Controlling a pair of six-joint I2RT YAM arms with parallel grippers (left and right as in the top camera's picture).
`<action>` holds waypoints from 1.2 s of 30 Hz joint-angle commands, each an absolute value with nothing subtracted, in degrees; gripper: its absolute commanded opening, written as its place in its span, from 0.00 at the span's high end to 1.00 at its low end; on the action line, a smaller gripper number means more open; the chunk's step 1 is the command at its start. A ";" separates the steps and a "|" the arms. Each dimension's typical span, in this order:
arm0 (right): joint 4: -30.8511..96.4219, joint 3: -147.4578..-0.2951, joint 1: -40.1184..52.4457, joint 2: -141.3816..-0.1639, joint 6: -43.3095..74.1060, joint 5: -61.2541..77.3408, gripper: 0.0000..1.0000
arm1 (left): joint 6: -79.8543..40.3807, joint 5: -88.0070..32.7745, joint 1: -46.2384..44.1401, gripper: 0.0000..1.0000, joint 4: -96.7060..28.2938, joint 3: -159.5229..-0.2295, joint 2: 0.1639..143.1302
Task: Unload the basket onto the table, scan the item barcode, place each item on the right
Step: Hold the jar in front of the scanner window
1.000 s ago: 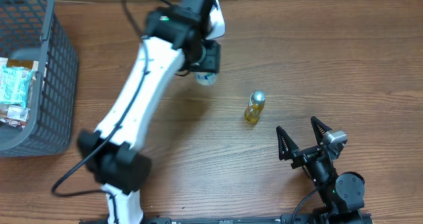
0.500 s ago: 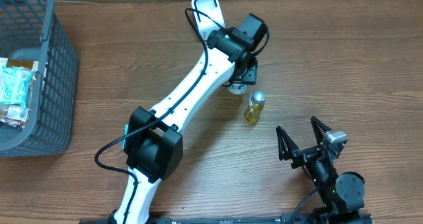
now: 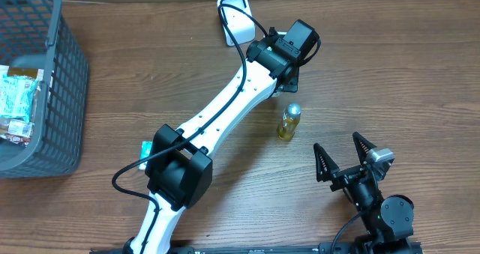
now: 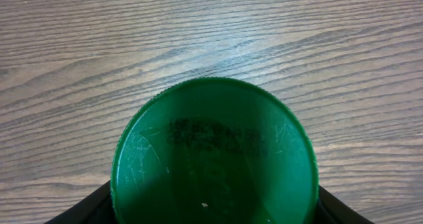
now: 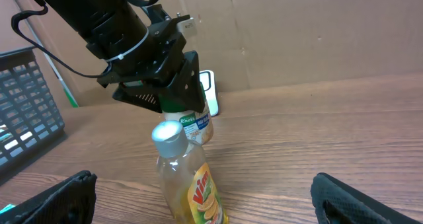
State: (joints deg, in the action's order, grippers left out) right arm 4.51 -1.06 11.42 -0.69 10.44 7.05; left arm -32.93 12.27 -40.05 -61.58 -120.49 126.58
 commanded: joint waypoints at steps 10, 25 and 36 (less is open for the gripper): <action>4.23 -0.47 11.88 -0.38 10.02 6.52 0.00 | -33.85 13.47 -40.05 0.40 -57.76 -118.63 126.28; 4.23 -0.47 11.88 -0.38 10.02 6.50 0.00 | -33.85 10.90 -39.99 0.38 -49.47 -107.98 126.28; 4.23 -0.47 11.88 -0.40 10.02 6.50 0.00 | -33.85 10.55 -39.42 0.39 -51.66 -107.02 126.28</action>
